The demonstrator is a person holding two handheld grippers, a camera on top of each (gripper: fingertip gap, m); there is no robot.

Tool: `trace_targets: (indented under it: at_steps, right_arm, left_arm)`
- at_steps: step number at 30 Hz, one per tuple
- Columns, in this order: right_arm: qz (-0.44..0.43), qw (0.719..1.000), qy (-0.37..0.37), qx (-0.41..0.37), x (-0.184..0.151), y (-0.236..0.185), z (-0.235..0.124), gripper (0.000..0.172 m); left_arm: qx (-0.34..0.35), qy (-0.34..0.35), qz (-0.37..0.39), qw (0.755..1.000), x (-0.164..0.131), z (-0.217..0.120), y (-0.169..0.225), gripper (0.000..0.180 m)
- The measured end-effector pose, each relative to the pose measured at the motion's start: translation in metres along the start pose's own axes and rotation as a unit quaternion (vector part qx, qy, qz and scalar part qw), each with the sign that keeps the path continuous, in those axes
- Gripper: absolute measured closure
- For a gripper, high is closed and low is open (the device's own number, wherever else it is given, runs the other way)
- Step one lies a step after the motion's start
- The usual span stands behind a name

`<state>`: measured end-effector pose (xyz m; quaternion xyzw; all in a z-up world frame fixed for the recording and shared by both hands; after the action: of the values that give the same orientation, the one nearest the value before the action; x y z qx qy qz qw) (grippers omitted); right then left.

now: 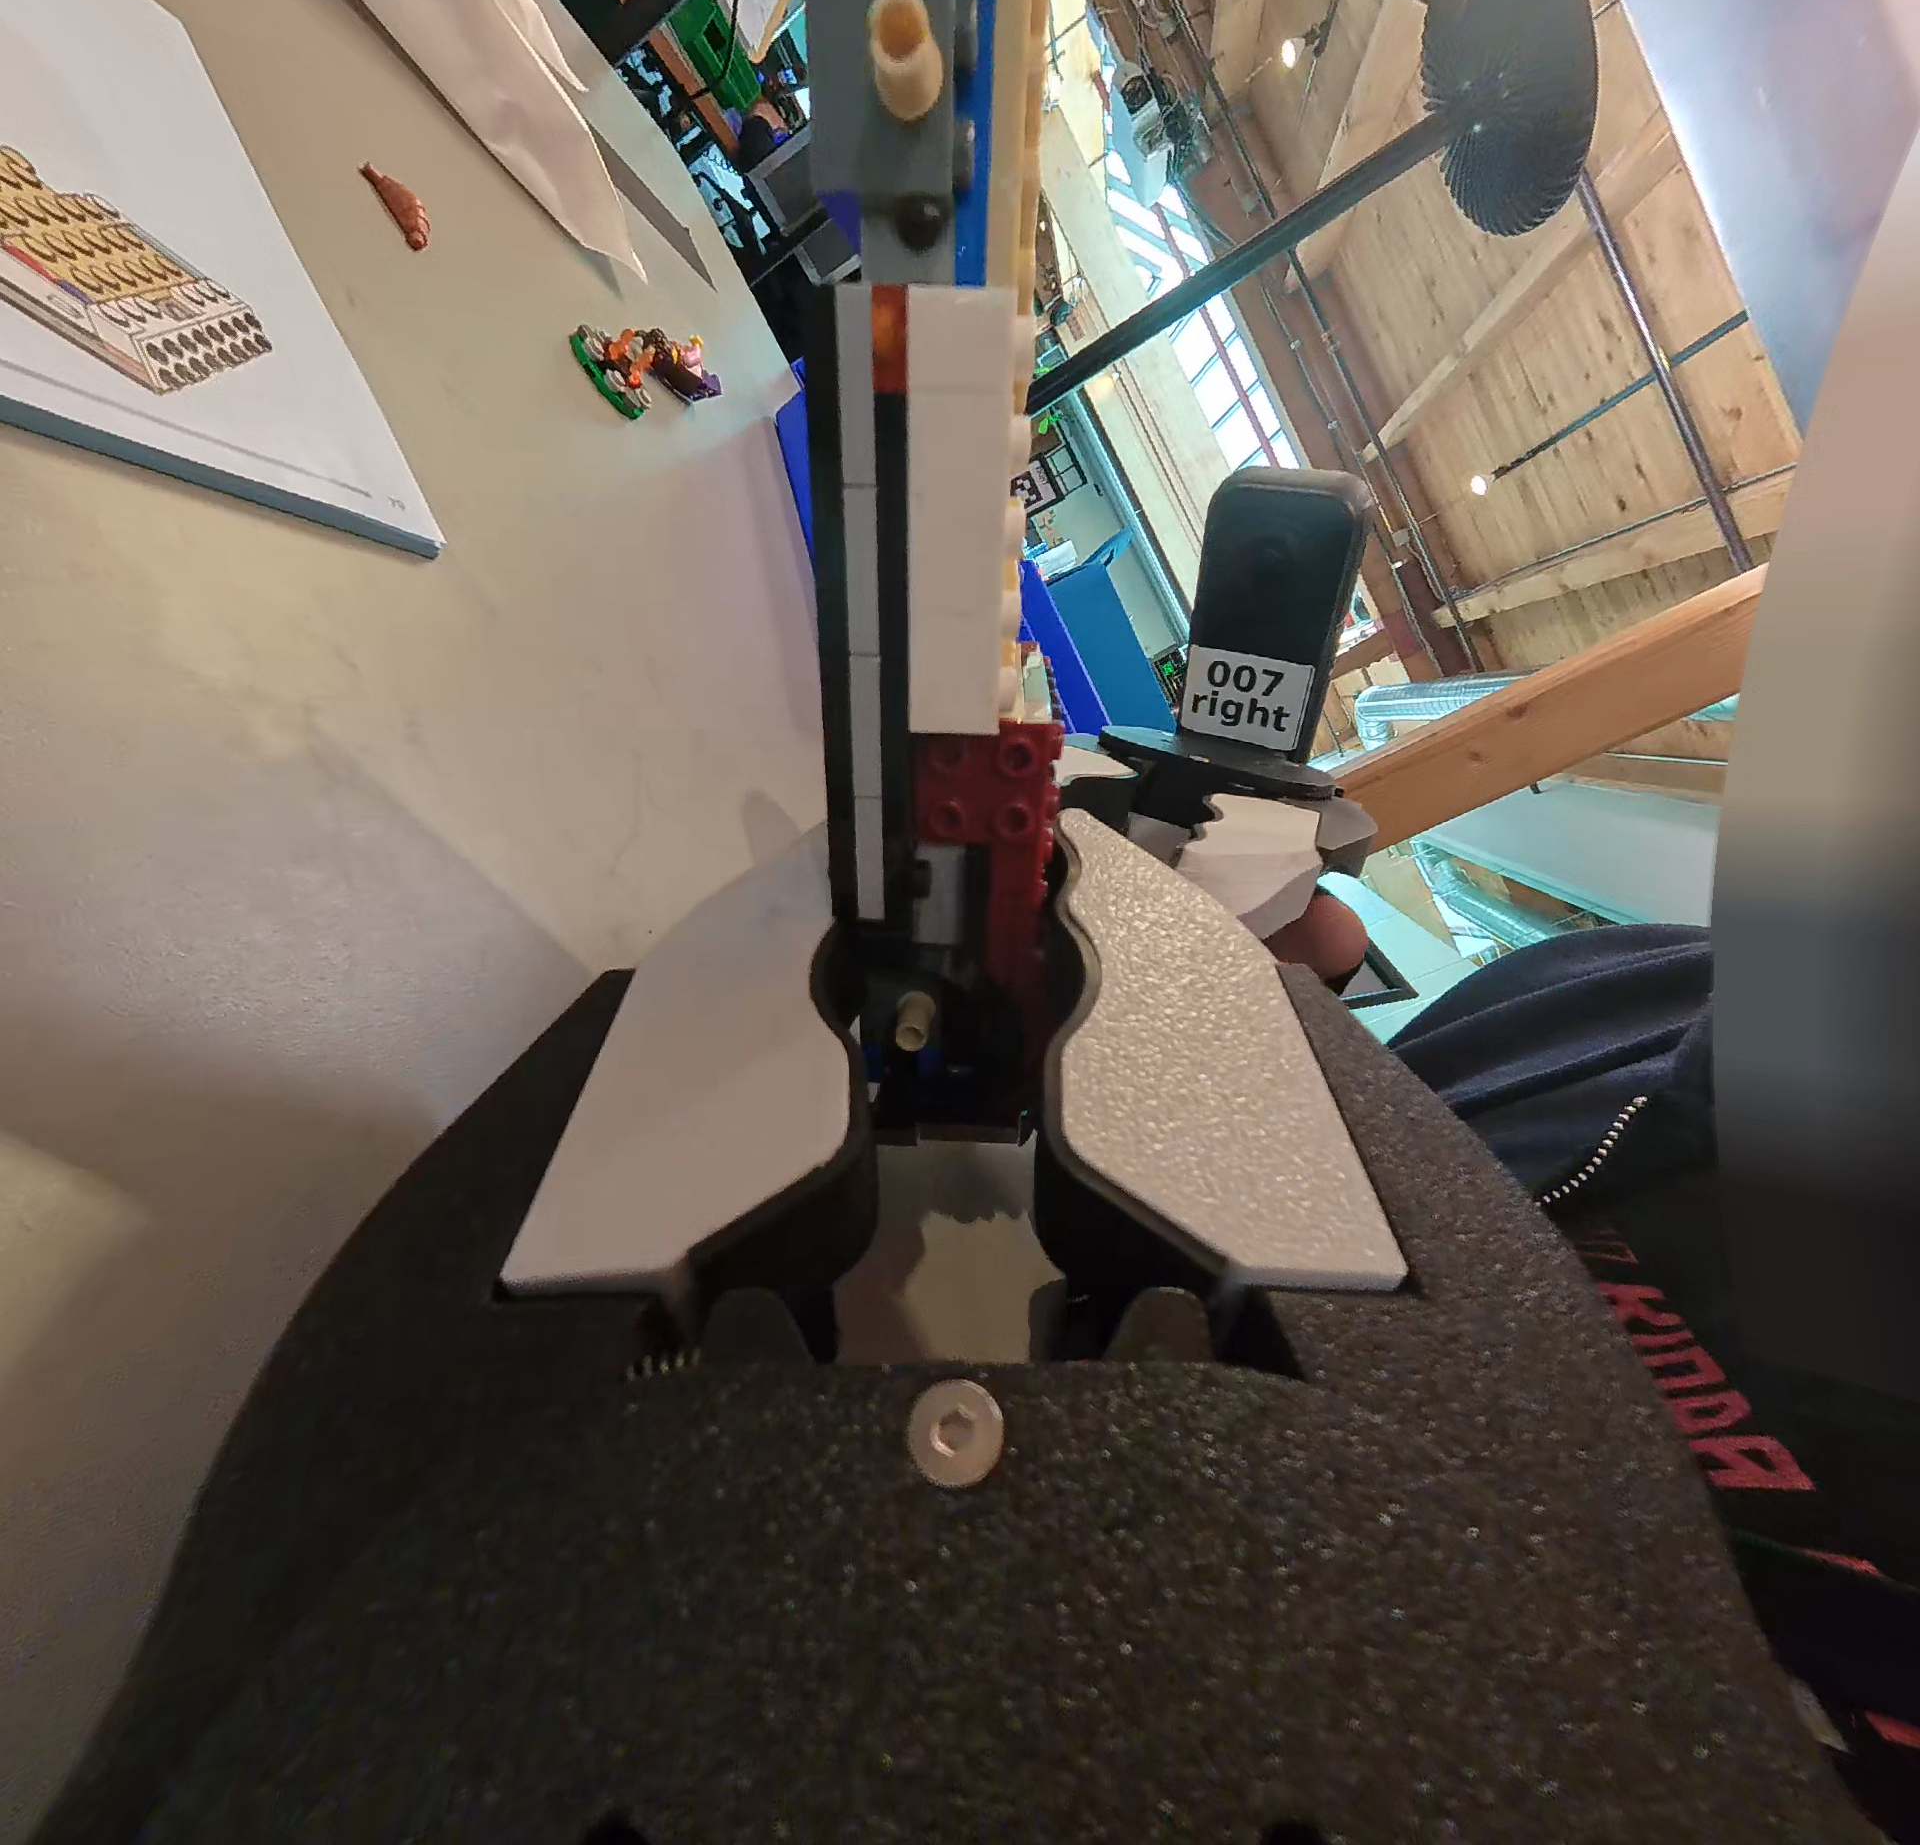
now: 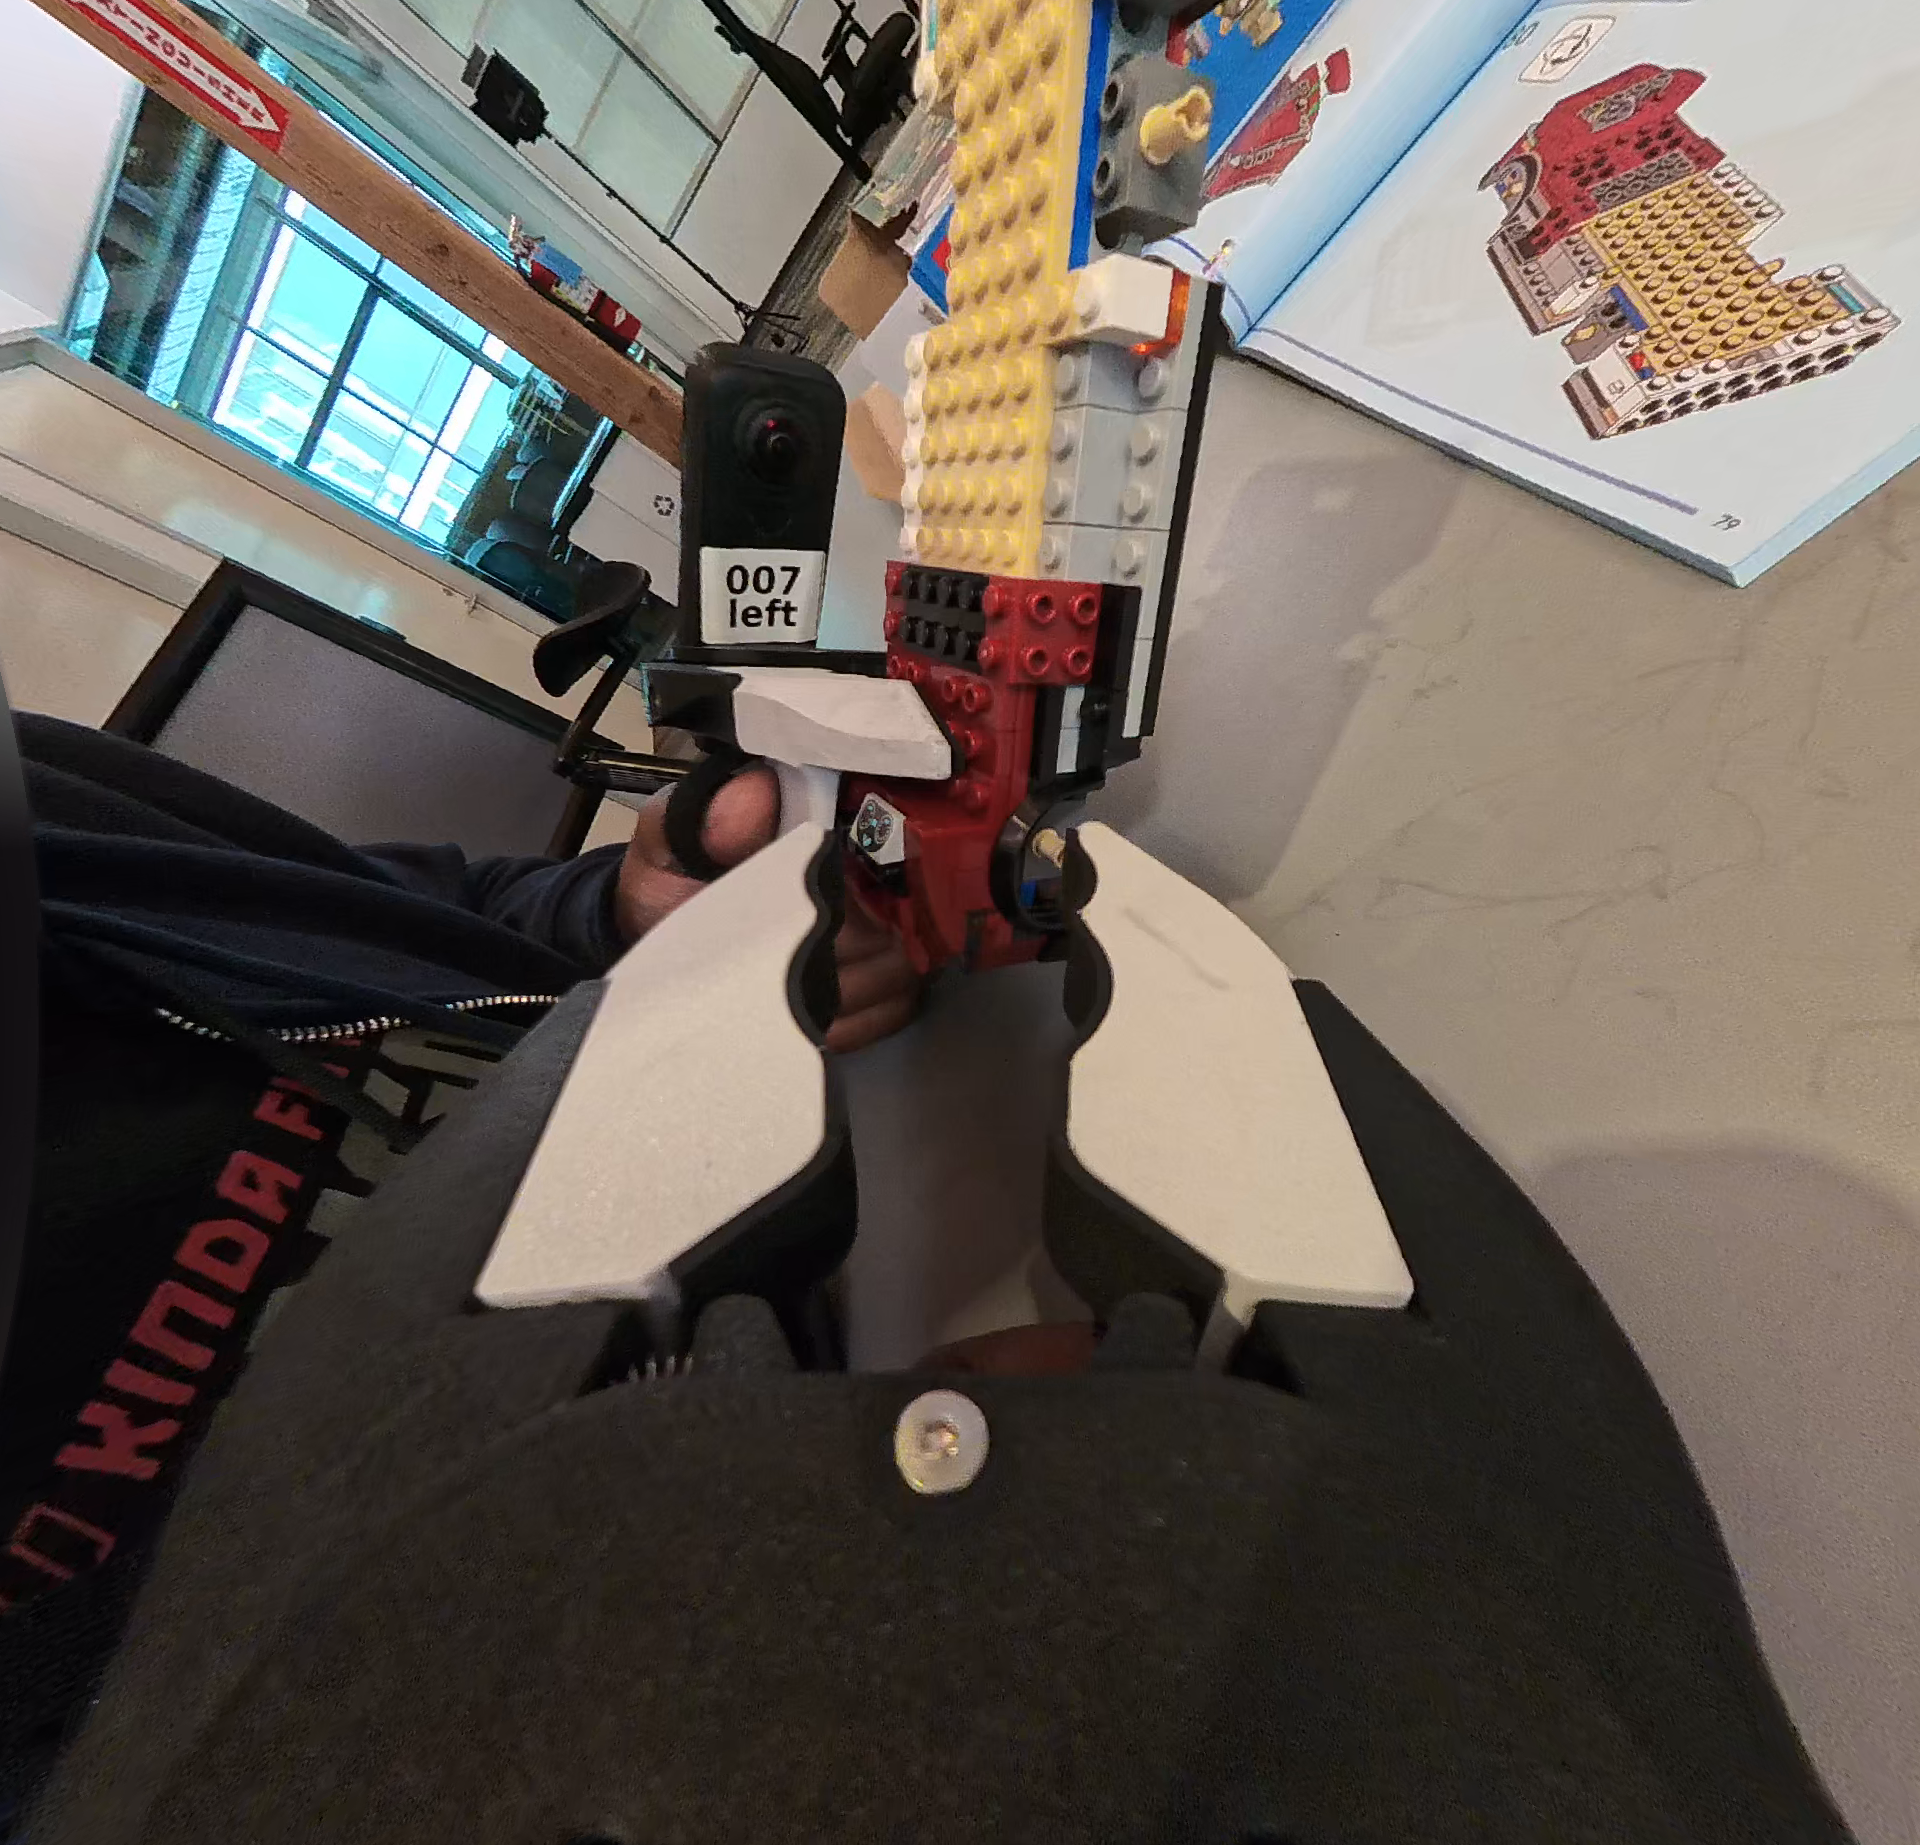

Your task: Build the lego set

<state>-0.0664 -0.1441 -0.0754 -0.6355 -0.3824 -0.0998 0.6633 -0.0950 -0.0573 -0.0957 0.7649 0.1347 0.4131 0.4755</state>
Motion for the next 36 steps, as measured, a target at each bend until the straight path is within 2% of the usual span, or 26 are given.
trace_targets:
  at_steps: [28, 36]
  right_arm:
    - [0.019, 0.999, -0.023, 0.014, -0.0061, 0.0037, -0.0005, 0.143]
    - [0.004, 1.000, -0.015, 0.017, -0.0045, -0.0010, 0.0007, 0.142]
  left_arm:
    - [0.025, -0.010, 0.043, 0.999, -0.0039, 0.0023, 0.0021, 0.148]
    - [0.004, -0.002, 0.037, 0.999, -0.0017, -0.0005, 0.0035, 0.148]
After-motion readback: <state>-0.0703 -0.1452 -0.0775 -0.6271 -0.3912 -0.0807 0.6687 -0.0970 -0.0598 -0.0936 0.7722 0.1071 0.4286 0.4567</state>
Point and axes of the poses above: each gripper's, where its closed fingertips meet, z out along the fingers, x out of its top, y = z × x across the jaws, the point moved 5 cm from there along -z, back along the fingers, and after that the axes turned 15 degrees about x, right-handed, at the moved point
